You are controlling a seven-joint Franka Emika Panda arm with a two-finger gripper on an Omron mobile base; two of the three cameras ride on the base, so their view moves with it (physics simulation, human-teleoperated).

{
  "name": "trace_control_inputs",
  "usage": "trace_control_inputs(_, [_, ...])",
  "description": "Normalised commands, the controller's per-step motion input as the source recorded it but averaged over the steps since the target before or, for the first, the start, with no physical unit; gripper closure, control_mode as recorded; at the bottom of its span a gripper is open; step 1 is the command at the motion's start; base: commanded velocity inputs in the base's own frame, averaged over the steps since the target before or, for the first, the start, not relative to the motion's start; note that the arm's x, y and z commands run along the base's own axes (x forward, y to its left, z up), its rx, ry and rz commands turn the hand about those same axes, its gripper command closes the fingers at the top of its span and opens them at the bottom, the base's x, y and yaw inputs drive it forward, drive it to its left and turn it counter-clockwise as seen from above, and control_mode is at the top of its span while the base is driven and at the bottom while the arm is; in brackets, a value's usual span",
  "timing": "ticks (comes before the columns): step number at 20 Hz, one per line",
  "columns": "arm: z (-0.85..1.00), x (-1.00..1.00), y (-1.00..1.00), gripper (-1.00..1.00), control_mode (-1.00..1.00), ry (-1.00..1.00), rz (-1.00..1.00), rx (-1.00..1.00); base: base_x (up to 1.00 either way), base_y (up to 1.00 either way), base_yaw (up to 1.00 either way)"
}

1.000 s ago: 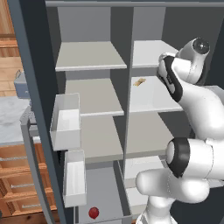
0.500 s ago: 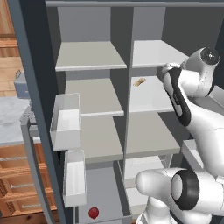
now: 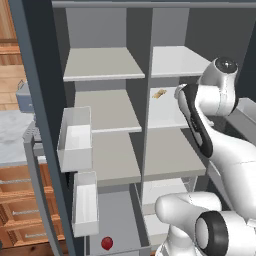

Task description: Take the pear and tangerine from the fridge shelf and place them in the freezer drawer to begin freezing them.

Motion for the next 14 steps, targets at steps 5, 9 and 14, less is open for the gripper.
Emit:
trace_control_inputs(5, [-0.09, -0.29, 0.03, 1.0, 1.0, 0.03, 0.01, 0.02, -0.53, 0.06, 0.01])
trace_control_inputs(9, [0.0, 0.0, 0.0, 1.0, 1.0, 0.0, 0.0, 0.0, -0.84, 0.25, 0.02])
trace_control_inputs(14, [0.0, 0.0, 0.0, 1.0, 1.0, 0.0, 0.0, 0.0, -0.35, 0.56, 0.03])
